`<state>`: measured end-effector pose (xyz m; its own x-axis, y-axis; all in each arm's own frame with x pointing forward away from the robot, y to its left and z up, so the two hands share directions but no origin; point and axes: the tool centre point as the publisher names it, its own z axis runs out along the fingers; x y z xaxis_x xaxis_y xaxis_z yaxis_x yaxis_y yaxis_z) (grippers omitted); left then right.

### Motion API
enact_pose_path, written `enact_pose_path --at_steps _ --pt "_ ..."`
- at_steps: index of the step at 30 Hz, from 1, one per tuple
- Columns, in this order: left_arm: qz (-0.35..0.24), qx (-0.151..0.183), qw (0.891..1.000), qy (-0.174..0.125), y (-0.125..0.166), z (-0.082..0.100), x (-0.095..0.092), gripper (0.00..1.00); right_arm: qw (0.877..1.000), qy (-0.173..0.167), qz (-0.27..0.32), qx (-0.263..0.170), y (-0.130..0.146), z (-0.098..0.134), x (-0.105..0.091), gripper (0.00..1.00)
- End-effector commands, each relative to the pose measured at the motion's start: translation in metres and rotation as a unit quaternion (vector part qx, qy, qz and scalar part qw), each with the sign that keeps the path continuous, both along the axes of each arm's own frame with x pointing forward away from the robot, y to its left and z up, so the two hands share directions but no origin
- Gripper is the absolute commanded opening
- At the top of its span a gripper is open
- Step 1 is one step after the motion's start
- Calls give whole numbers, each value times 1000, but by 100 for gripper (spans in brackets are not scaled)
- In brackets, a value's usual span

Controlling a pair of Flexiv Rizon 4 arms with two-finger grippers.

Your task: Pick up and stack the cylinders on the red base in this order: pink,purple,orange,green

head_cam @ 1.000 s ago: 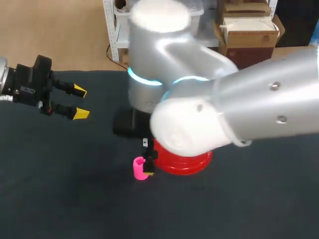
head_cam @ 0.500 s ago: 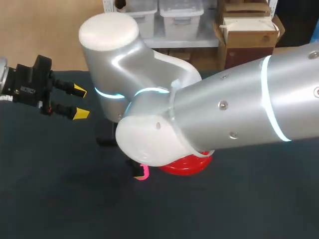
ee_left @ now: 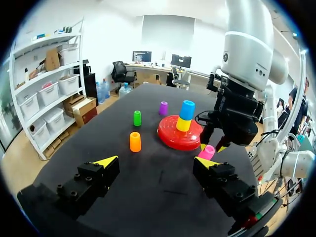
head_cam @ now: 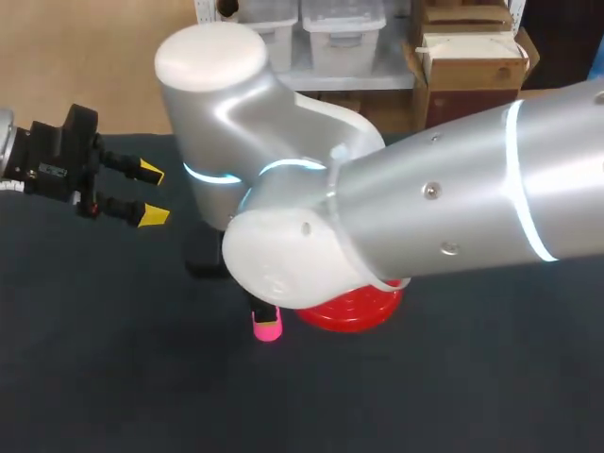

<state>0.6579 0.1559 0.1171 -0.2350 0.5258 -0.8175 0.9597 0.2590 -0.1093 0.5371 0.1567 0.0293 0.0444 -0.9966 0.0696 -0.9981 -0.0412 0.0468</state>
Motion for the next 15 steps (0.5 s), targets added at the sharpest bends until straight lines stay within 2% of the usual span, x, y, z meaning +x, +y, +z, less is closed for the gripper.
enact_pose_path --at_steps 1,2,9,12,15 --pt "0 -1 1000 -2 0 -1 0 100 1000 0 -4 4 2 2 2 26" --pt "0 -1 1000 -2 0 -1 0 100 1000 -2 -7 10 2 4 3 0" --pt "0 -1 1000 -2 0 -1 0 100 998 -15 -37 49 0 37 18 0" --pt "0 -1 1000 -2 0 -1 0 100 997 -42 -41 58 -8 60 32 0" --pt "0 -1 1000 -2 0 -1 0 100 995 -47 -60 66 -18 85 48 0"
